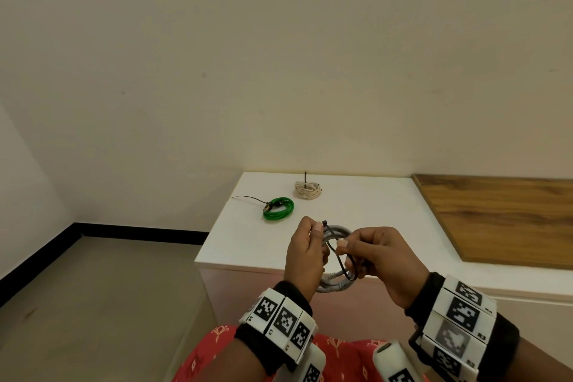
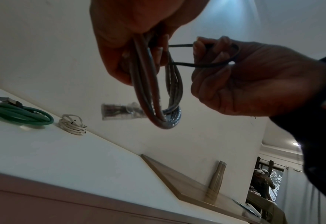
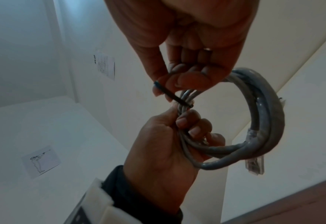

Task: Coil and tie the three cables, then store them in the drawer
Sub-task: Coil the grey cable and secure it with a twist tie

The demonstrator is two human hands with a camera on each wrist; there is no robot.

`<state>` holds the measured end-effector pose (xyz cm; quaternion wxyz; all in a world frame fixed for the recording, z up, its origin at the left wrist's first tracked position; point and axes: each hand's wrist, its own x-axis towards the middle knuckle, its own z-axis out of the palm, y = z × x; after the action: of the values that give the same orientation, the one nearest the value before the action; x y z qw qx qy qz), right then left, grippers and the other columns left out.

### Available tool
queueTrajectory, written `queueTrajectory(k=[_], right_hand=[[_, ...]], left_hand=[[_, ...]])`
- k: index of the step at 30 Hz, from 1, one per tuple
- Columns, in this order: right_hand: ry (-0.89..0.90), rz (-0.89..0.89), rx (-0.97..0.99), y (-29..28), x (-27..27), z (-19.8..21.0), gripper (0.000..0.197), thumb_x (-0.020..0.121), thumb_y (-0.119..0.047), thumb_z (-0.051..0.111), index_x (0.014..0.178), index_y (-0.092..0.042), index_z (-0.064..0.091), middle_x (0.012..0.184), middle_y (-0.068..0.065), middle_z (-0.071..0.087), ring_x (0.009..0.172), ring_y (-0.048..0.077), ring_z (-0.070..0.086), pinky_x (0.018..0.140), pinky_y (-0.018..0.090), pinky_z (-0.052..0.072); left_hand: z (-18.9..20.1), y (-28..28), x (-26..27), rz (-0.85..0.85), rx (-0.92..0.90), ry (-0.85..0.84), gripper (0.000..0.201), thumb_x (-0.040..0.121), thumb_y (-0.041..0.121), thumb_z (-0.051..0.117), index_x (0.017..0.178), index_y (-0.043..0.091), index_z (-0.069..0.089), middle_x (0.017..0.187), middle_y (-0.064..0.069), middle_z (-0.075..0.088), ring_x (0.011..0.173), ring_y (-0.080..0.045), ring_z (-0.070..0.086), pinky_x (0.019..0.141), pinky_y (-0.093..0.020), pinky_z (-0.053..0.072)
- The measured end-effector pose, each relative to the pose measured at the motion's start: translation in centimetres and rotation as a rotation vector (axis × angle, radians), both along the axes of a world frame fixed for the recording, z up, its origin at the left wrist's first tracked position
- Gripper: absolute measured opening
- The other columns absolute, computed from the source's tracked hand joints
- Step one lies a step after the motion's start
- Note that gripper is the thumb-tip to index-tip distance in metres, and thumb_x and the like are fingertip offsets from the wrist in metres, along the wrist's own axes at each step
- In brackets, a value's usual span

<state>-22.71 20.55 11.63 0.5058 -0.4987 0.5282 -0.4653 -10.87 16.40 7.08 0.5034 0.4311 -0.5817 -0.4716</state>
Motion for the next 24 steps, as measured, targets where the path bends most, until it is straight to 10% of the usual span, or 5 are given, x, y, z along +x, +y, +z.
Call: queueTrajectory(k=[24], right_hand=[[-0.001, 0.000, 0.015, -0.14, -0.13, -0.08, 0.015, 0.084, -0.001, 0.058, 0.073, 0.007, 0.064, 0.039, -0.003, 0.055, 0.037, 0.008, 0.048, 0.041, 0.017, 0.043]], left_hand=[[0.21, 0.35, 0.06, 0.015, -0.033, -0.086, 0.027, 0.099, 0.016, 0.032, 0.072, 0.015, 0.036, 0.056, 0.004, 0.034, 0.045, -0.006, 0.029, 0.043, -0.017, 0.027]])
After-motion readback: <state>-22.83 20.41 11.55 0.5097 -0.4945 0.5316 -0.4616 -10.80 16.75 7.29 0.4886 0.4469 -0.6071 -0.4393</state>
